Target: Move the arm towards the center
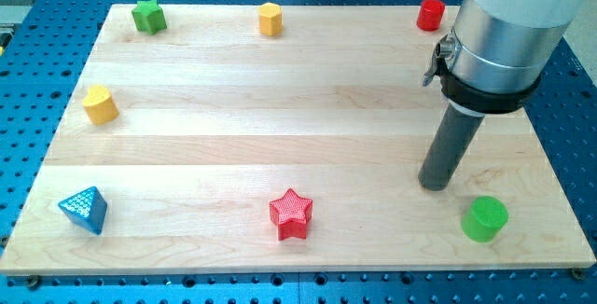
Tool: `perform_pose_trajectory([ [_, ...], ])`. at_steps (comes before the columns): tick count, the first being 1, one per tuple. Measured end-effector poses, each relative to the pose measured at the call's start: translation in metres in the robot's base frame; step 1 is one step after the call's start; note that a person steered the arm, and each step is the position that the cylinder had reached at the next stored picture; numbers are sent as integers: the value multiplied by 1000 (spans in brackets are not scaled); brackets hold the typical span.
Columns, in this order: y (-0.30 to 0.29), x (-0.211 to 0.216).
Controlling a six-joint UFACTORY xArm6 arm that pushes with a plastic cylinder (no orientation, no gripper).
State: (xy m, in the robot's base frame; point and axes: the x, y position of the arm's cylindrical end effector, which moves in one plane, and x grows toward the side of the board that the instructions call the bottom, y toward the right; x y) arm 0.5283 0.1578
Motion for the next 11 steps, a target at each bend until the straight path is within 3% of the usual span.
perform_pose_trajectory([
  [7, -21, -2],
  [10, -179, -232],
  [11, -203, -270],
])
